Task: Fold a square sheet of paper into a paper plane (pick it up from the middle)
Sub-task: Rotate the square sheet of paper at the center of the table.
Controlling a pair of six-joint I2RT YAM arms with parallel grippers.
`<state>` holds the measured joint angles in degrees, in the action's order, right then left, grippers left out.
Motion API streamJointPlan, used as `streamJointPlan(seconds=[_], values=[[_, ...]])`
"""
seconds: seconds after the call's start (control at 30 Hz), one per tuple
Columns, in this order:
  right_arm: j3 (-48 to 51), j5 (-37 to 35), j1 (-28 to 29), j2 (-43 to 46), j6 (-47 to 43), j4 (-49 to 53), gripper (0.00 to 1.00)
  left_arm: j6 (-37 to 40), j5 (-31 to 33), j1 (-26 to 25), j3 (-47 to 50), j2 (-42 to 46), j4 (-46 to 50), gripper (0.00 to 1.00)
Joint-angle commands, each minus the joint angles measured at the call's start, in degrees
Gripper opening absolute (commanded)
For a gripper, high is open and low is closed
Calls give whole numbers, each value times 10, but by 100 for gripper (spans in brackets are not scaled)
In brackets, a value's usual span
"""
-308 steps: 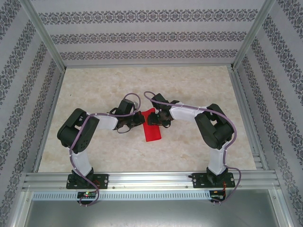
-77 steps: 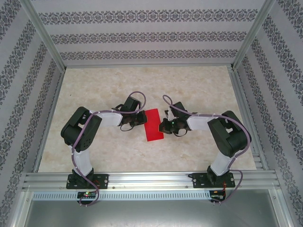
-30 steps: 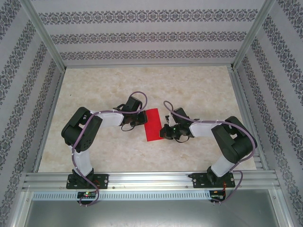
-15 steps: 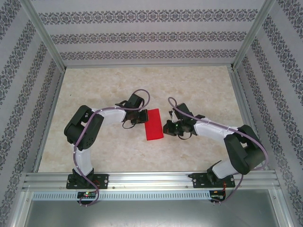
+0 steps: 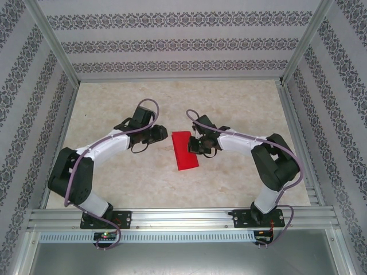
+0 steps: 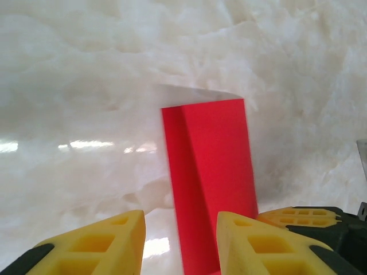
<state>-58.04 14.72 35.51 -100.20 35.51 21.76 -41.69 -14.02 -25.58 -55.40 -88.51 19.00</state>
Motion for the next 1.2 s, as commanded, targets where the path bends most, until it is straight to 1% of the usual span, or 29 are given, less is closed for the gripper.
streamJointPlan(seconds=[0.0,0.2,0.33,0.5,0.63,0.73,0.83,0.93,1.03,1.07,1.17], values=[[-9,-34,8,-14,16,38,0,-18,2,13,34,22,15,39],[7,-59,34,-21,78,56,0,-12,5,16,66,49,8,40],[17,-57,62,-29,140,42,0,-8,11,19,91,60,-2,43],[16,-63,107,-34,215,-7,0,-4,1,31,113,67,-8,49],[-7,-75,138,-63,249,-40,0,-5,1,33,125,73,-8,53],[-29,-90,152,-91,284,-72,0,-11,7,34,131,73,-7,57],[-50,-104,151,-113,313,-110,0,-17,7,34,133,74,-12,59],[-74,-109,140,-112,308,-132,0,-22,1,34,138,79,-31,60],[-72,-107,130,-75,277,-155,0,-24,-16,34,144,82,-58,59],[-68,-112,127,-60,267,-154,0,-25,-25,33,144,81,-64,58],[-37,-104,110,-19,232,-165,0,-27,-50,26,139,77,-79,49]])
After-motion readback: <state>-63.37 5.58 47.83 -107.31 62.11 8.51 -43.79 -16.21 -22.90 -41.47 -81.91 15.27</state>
